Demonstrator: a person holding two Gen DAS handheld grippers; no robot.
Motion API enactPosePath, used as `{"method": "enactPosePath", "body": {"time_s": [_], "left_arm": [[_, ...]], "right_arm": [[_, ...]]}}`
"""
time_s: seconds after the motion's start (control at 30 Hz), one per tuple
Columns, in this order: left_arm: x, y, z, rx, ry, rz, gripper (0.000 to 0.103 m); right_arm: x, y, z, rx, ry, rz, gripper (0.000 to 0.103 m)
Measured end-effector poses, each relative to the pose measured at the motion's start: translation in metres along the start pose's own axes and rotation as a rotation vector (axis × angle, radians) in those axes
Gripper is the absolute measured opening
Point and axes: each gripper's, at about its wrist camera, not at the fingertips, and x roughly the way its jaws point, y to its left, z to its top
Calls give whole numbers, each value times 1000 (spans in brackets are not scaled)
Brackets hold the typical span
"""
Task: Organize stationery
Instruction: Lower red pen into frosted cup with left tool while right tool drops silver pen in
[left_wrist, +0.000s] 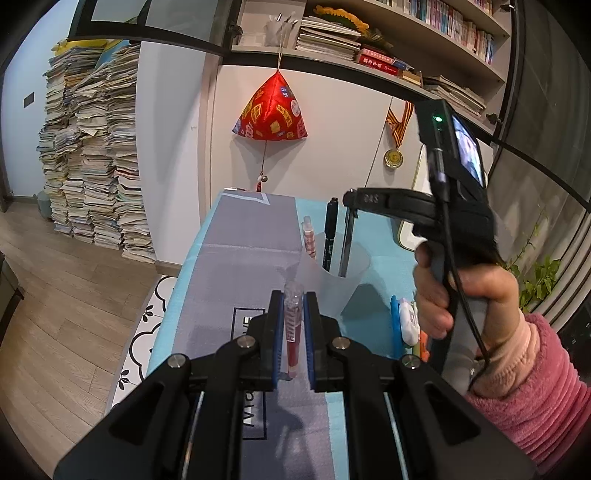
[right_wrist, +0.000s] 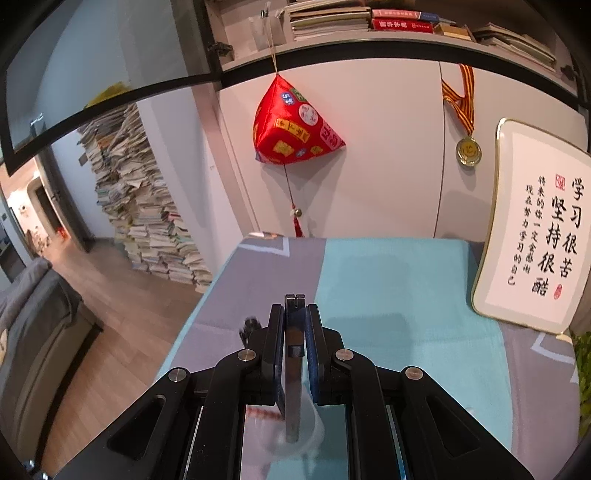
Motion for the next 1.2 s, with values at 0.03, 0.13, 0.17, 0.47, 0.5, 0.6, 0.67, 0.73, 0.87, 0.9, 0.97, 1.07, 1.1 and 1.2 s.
{"method": "enactPosePath", "body": {"time_s": [0.03, 0.13, 0.17, 0.47, 0.5, 0.6, 0.67, 0.73, 0.87, 0.9, 0.97, 1.07, 1.1, 1.2], "left_arm": [[0, -1, 0, 1, 2, -1, 8], [0, -3, 0, 4, 3, -4, 8], [-1, -3, 0, 4, 3, -4, 8], [-7, -12, 2, 16, -8, -2, 8], [-8, -13, 2, 17, -9, 0, 8], [-10, -15, 3, 19, -10, 1, 8], [-10, -16, 3, 22, -11, 2, 8], [-12, -18, 5, 26, -15, 3, 8], [-17, -25, 10, 42, -30, 5, 8], [-19, -27, 11, 47, -34, 6, 8], [-22, -31, 18, 62, -52, 12, 8], [-29, -38, 32, 77, -82, 4, 9], [-31, -41, 36, 82, -92, 1, 9], [-36, -52, 53, 102, -127, -4, 9]], "right_arm": [[-2, -1, -2, -2, 6, 4, 12], [-7, -1, -9, -20, 24, 6, 12], [-8, -1, -12, -24, 30, 5, 12], [-13, -6, -26, -32, 78, 4, 12], [-13, -7, -27, -27, 88, 11, 12], [-15, -11, -28, -9, 116, 50, 12], [-19, -13, -29, -3, 123, 64, 12], [-26, -17, -31, 10, 123, 72, 12], [-46, -30, -37, 37, 108, 78, 12], [-52, -34, -40, 38, 103, 76, 12], [-64, -42, -46, 33, 94, 62, 12], [-84, -59, -57, 39, 72, 32, 12], [-90, -66, -61, 45, 65, 20, 12], [-105, -88, -71, 79, 58, -9, 12]]}}
